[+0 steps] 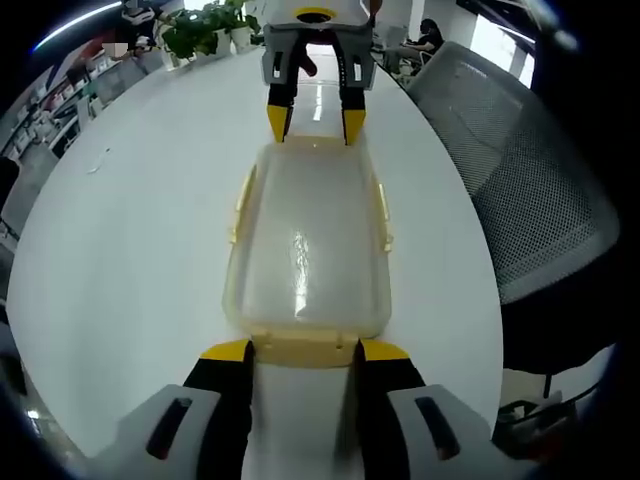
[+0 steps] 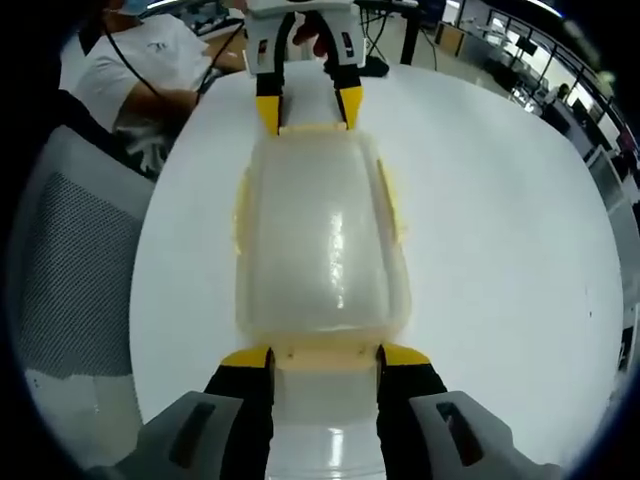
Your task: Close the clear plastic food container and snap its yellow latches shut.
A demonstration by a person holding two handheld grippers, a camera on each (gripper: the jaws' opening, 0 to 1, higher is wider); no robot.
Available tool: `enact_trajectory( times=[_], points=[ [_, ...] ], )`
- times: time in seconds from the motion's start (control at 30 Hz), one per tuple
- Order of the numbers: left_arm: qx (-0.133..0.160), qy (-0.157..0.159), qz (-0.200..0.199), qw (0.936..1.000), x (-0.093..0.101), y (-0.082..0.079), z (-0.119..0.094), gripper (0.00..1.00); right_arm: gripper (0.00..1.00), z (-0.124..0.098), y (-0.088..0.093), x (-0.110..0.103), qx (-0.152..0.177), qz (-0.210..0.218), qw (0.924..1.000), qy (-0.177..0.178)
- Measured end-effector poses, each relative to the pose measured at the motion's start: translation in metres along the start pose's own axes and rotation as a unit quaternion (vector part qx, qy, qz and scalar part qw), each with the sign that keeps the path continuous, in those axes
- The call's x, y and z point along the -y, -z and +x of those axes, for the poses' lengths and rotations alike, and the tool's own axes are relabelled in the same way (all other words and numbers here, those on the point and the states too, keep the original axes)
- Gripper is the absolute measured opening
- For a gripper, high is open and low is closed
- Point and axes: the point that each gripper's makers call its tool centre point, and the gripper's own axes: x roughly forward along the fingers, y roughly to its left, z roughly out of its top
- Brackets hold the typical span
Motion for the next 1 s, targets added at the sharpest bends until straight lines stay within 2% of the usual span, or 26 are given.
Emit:
enact_trajectory(
  times=[0.07,0.2,0.27,0.4,0.63,1.0],
  points=[
    [0.005,0.001,0.002,1.0000,0.000,0.001,0.000,0.39,0.39,0.001,-0.001,0.000,-0.003,0.002,1.0000,-0.003],
    [0.009,-0.001,0.001,1.0000,0.000,0.000,-0.001,0.39,0.39,-0.001,0.001,0.002,0.027,0.006,0.9996,-0.004],
    [0.005,-0.002,-0.001,1.0000,0.000,0.000,-0.001,0.39,0.39,-0.001,0.001,0.001,0.032,0.009,0.9994,-0.001],
    [-0.005,-0.001,-0.001,1.0000,-0.001,0.000,-0.001,0.39,0.39,-0.001,-0.001,0.000,0.032,0.012,0.9993,-0.012],
    [-0.020,-0.004,0.001,0.9998,0.002,0.001,-0.004,0.38,0.39,-0.002,-0.002,-0.002,0.024,0.001,0.9997,-0.007],
    [-0.016,-0.015,-0.005,0.9997,0.004,-0.002,-0.018,0.38,0.39,-0.015,-0.009,-0.003,0.026,-0.001,0.9996,-0.008]
  ],
)
